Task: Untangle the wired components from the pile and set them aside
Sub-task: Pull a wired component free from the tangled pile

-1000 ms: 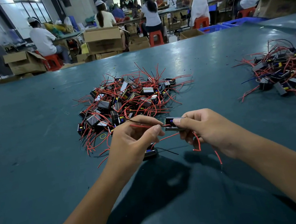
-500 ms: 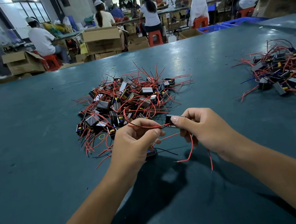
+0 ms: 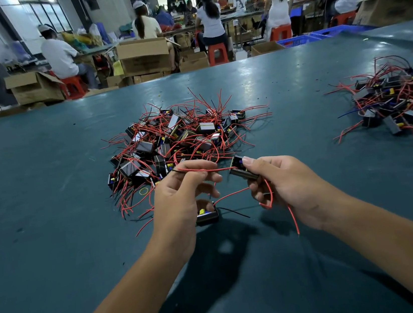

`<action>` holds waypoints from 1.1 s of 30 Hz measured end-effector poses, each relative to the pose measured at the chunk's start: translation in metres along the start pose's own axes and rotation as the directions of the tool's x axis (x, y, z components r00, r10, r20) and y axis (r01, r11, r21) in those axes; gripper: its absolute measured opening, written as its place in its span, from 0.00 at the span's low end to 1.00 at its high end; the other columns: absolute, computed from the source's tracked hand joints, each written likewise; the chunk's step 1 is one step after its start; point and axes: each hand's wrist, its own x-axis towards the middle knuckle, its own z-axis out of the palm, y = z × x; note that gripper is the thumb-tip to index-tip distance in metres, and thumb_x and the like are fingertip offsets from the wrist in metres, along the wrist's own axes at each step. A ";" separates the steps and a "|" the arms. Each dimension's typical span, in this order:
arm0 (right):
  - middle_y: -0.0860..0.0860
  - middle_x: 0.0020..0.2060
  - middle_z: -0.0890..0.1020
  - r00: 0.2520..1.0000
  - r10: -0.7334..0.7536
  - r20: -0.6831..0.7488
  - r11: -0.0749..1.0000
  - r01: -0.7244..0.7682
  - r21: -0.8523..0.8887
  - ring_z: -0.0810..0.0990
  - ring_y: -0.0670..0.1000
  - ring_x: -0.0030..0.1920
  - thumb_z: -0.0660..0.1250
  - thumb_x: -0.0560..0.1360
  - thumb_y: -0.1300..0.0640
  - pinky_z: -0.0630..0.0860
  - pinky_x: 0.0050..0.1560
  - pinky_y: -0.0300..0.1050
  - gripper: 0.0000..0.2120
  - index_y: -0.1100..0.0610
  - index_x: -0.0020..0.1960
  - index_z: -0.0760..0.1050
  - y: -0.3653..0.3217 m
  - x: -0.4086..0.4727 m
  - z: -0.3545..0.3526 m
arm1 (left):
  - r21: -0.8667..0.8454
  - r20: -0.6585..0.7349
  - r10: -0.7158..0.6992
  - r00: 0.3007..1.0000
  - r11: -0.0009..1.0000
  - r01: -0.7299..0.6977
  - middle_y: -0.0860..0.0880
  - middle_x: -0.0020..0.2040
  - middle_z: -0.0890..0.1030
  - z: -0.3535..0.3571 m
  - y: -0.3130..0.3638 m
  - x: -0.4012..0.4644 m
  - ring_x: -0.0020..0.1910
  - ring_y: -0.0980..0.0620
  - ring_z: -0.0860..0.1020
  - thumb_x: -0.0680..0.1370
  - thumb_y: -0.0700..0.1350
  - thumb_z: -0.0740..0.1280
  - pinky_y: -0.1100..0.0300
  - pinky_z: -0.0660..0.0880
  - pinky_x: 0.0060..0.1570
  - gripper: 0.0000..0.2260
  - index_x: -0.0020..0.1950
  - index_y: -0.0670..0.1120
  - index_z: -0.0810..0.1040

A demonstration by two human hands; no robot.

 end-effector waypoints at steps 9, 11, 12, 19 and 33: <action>0.52 0.31 0.79 0.982 -0.111 0.154 0.953 0.150 -0.264 0.73 0.49 0.30 0.70 0.74 0.47 0.70 0.31 0.38 0.14 0.57 0.39 0.77 -0.015 -0.006 -0.012 | 0.045 -0.052 0.073 0.996 0.996 -0.071 0.46 0.37 0.82 -0.013 0.002 0.010 0.31 0.52 0.77 0.82 0.37 0.61 0.62 0.71 0.27 0.15 0.43 0.49 0.85; 0.53 0.31 0.79 0.977 -0.123 0.174 0.945 0.169 -0.279 0.72 0.49 0.29 0.70 0.72 0.46 0.70 0.30 0.36 0.15 0.59 0.41 0.78 -0.017 -0.007 -0.013 | 0.076 -0.047 0.109 0.993 0.992 -0.105 0.45 0.37 0.82 -0.015 0.002 0.010 0.32 0.51 0.77 0.82 0.36 0.63 0.62 0.72 0.27 0.13 0.45 0.47 0.84; 0.53 0.31 0.79 0.976 -0.129 0.176 0.944 0.175 -0.280 0.72 0.49 0.29 0.70 0.71 0.46 0.70 0.30 0.36 0.15 0.59 0.41 0.78 -0.017 -0.007 -0.014 | 0.085 -0.049 0.120 0.992 0.990 -0.116 0.45 0.38 0.82 -0.016 0.003 0.011 0.32 0.51 0.77 0.81 0.36 0.64 0.62 0.72 0.27 0.12 0.45 0.47 0.84; 0.53 0.31 0.80 0.974 -0.136 0.182 0.940 0.185 -0.287 0.73 0.49 0.29 0.70 0.71 0.45 0.71 0.31 0.38 0.15 0.58 0.41 0.78 -0.017 -0.006 -0.015 | 0.071 -0.079 0.099 0.992 0.993 -0.094 0.47 0.36 0.78 -0.021 0.001 0.015 0.32 0.51 0.76 0.80 0.41 0.68 0.62 0.71 0.27 0.10 0.38 0.48 0.77; 0.53 0.31 0.79 0.976 -0.124 0.180 0.946 0.171 -0.274 0.73 0.49 0.30 0.71 0.70 0.44 0.70 0.31 0.38 0.13 0.54 0.38 0.79 -0.017 -0.004 -0.017 | 0.025 -0.095 0.104 0.990 0.994 -0.102 0.48 0.35 0.78 -0.024 0.002 0.020 0.31 0.52 0.75 0.80 0.31 0.60 0.60 0.73 0.28 0.12 0.44 0.44 0.79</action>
